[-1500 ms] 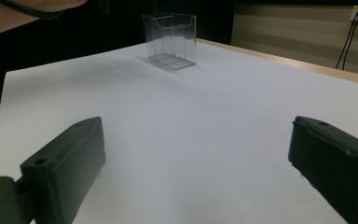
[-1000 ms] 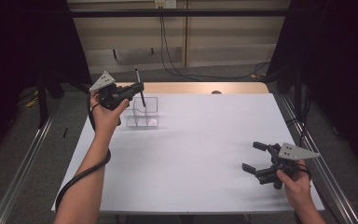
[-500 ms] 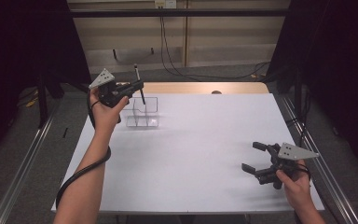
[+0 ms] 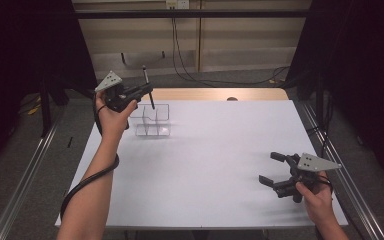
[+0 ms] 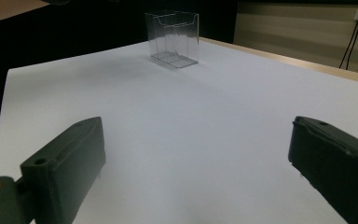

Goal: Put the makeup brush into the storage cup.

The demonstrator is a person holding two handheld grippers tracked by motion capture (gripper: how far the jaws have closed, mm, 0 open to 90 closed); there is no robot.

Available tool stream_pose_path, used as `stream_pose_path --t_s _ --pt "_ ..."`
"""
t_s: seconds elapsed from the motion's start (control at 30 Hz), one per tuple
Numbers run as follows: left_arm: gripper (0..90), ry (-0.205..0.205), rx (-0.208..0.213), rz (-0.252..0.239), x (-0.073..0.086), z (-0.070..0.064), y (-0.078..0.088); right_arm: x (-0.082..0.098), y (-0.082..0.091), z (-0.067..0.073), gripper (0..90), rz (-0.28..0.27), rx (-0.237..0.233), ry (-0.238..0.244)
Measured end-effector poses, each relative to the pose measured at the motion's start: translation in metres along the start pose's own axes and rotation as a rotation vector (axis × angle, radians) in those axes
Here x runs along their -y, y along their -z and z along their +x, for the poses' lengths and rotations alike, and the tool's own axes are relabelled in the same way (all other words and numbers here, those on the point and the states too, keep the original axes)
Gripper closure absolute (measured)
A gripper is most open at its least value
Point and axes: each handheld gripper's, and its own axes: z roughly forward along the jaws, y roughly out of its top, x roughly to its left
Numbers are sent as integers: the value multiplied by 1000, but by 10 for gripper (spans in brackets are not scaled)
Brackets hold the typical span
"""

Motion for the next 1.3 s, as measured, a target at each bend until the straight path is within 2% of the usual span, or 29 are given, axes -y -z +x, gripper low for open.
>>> stream_pose_path --t_s 0.37,1.1,1.13,1.2,1.3 --pt "839 2 -30 0 1 5 -3 0 1 0 35 1 -2 2" --pt "839 10 -75 16 18 13 -2 0 0 0 35 2 -6 5" --pt "839 -2 -79 22 19 13 -2 0 0 0 35 2 -6 4" --pt "839 7 -79 19 20 13 -2 0 0 0 35 0 -5 4" --pt "839 -4 -81 25 20 13 -2 0 0 0 35 0 -7 5"
